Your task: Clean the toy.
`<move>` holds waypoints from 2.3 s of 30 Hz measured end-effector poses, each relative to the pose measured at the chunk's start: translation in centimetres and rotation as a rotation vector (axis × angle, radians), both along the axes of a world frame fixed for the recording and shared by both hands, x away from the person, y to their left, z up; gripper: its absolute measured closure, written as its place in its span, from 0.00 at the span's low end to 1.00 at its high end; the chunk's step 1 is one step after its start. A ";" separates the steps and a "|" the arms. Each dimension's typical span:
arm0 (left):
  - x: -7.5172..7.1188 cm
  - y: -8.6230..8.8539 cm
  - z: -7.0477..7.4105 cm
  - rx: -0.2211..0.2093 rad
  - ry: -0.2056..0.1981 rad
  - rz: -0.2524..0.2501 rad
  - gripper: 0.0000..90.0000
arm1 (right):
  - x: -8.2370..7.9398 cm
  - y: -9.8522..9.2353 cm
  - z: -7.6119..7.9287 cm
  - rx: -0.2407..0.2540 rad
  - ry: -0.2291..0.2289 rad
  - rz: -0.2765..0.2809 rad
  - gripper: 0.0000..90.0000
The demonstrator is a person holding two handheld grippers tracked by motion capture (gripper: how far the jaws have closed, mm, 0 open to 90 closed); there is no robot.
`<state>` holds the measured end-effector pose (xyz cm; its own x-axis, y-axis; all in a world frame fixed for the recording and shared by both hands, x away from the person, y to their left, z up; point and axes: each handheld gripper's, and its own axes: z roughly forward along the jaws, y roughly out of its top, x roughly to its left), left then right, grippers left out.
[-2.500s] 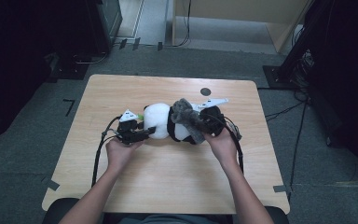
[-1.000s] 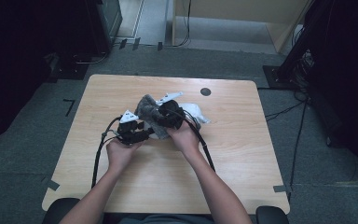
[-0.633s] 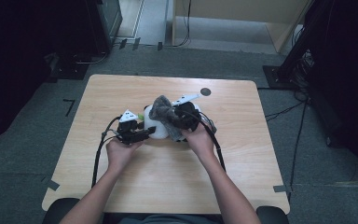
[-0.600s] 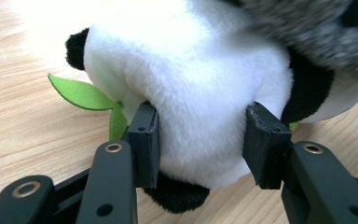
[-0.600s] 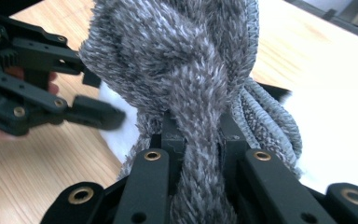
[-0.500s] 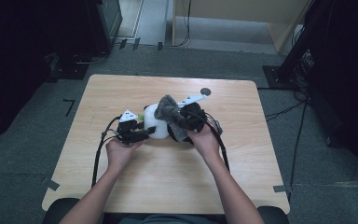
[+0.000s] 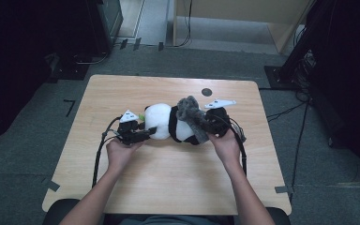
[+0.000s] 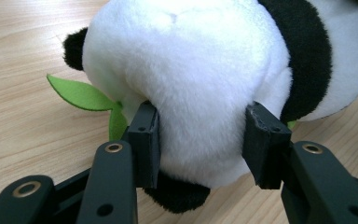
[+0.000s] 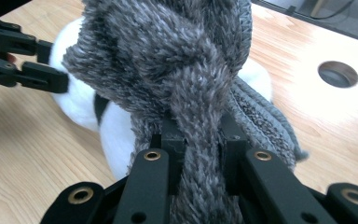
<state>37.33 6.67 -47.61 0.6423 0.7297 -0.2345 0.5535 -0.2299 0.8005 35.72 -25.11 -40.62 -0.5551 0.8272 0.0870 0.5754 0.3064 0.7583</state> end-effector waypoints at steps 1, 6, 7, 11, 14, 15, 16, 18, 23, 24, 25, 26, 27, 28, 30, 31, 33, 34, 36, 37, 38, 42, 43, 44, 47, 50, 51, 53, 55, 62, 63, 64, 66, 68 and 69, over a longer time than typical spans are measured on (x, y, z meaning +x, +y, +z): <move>0.0 0.0 0.0 0.000 -0.001 -0.001 0.59 | -0.1 -0.2 -0.1 0.003 0.002 -0.004 0.87; 0.1 0.1 -0.1 -0.001 -0.002 -0.005 0.59 | -0.5 -1.1 -0.8 0.020 0.012 -0.020 0.87; 0.1 0.1 -0.1 0.000 -0.002 -0.004 0.59 | -0.5 -1.1 -0.7 0.028 0.011 -0.017 0.87; 0.1 0.1 0.0 0.000 0.003 0.003 0.59 | -0.9 -0.4 0.3 0.035 -0.011 0.002 0.88; 0.0 0.0 0.0 0.000 0.001 0.007 0.59 | -1.1 1.2 1.2 0.052 -0.027 0.044 0.88; 0.0 0.0 0.0 0.002 0.002 0.006 0.59 | -1.1 1.6 1.3 0.053 -0.027 0.054 0.88; 0.0 0.0 0.1 0.005 0.003 0.004 0.59 | -1.0 2.2 1.4 0.057 -0.030 0.070 0.88; 0.0 0.0 0.1 0.003 0.001 0.005 0.59 | -0.8 3.6 1.4 0.059 -0.028 0.096 0.88; 0.0 0.0 0.1 0.005 -0.002 0.005 0.59 | -0.1 7.3 0.8 0.048 -0.016 0.159 0.88; 0.0 0.0 0.1 0.002 -0.002 0.007 0.60 | 0.1 8.0 0.6 0.053 -0.010 0.168 0.88; -0.1 0.0 0.1 0.002 -0.002 0.006 0.60 | 0.2 8.5 0.5 0.053 -0.008 0.174 0.88; -0.1 0.0 0.1 0.006 -0.003 0.004 0.60 | 0.4 9.1 0.2 0.055 -0.004 0.180 0.88; -0.1 -0.1 0.1 0.006 0.000 0.003 0.60 | 0.6 9.7 0.0 0.049 0.002 0.182 0.88; -0.1 0.0 0.1 0.007 -0.001 0.003 0.60 | 0.7 10.0 -0.4 0.035 -0.006 0.185 0.88; -0.1 0.0 0.1 0.009 0.000 0.000 0.60 | 1.0 10.5 -1.0 0.022 0.014 0.187 0.88; -0.1 0.0 0.1 0.008 0.005 0.003 0.60 | 1.1 10.7 -1.4 0.014 0.017 0.190 0.88; -0.1 0.0 0.1 0.013 0.008 0.002 0.60 | 1.0 10.7 -2.1 0.007 0.008 0.205 0.88; -0.1 0.0 0.1 0.015 0.008 0.002 0.60 | 0.9 10.7 -2.2 0.012 0.010 0.204 0.88; -0.1 0.0 0.1 0.014 0.013 0.003 0.60 | 0.6 10.4 -2.7 0.005 0.000 0.218 0.88; -0.1 0.0 0.1 0.013 0.014 0.002 0.60 | 0.5 10.3 -2.8 0.001 0.003 0.223 0.88; -0.1 0.0 0.1 0.010 0.016 0.004 0.60 | 0.4 10.1 -2.9 0.000 0.003 0.224 0.88; -0.1 0.0 0.1 0.011 0.017 -0.002 0.60 | -0.1 9.4 -3.5 -0.013 0.005 0.239 0.88; -0.1 0.0 0.1 0.010 0.017 -0.001 0.60 | -0.2 9.3 -3.7 -0.013 0.006 0.240 0.88; -0.1 0.0 0.1 0.010 0.017 -0.002 0.61 | -0.3 9.2 -3.8 -0.013 0.008 0.242 0.88; -0.1 0.1 0.1 0.008 0.019 -0.003 0.61 | -0.6 8.7 -4.2 -0.015 0.007 0.253 0.88; 0.0 0.0 0.1 0.006 0.019 -0.003 0.61 | -1.0 8.3 -4.5 -0.029 0.024 0.256 0.88; -0.1 0.0 0.1 0.006 0.019 -0.003 0.61 | -1.2 8.1 -4.6 -0.033 0.030 0.258 0.88; 0.0 0.0 0.1 0.005 0.019 -0.005 0.61 | -1.4 7.7 -4.9 -0.040 0.040 0.267 0.88; 0.0 0.0 0.1 0.006 0.020 -0.006 0.62 | -1.5 7.3 -5.1 -0.044 0.055 0.266 0.88; 0.0 0.0 0.0 0.001 0.027 -0.011 0.62 | -1.7 5.6 -6.0 -0.029 0.107 0.259 0.88; 0.0 0.0 0.0 0.002 0.027 -0.012 0.62 | -1.7 5.3 -6.2 -0.027 0.113 0.257 0.88; 0.0 -0.1 0.0 0.005 0.026 -0.012 0.63 | -1.8 5.0 -6.3 -0.024 0.122 0.253 0.88; 0.0 -0.1 0.0 0.008 0.024 -0.011 0.63 | -1.9 4.6 -6.5 -0.032 0.136 0.248 0.88; 0.0 -0.1 0.0 0.008 0.024 -0.010 0.63 | -1.9 4.3 -6.6 -0.042 0.141 0.244 0.88; 0.0 -0.1 0.0 0.008 0.025 -0.010 0.63 | -1.9 4.1 -6.7 -0.042 0.144 0.244 0.88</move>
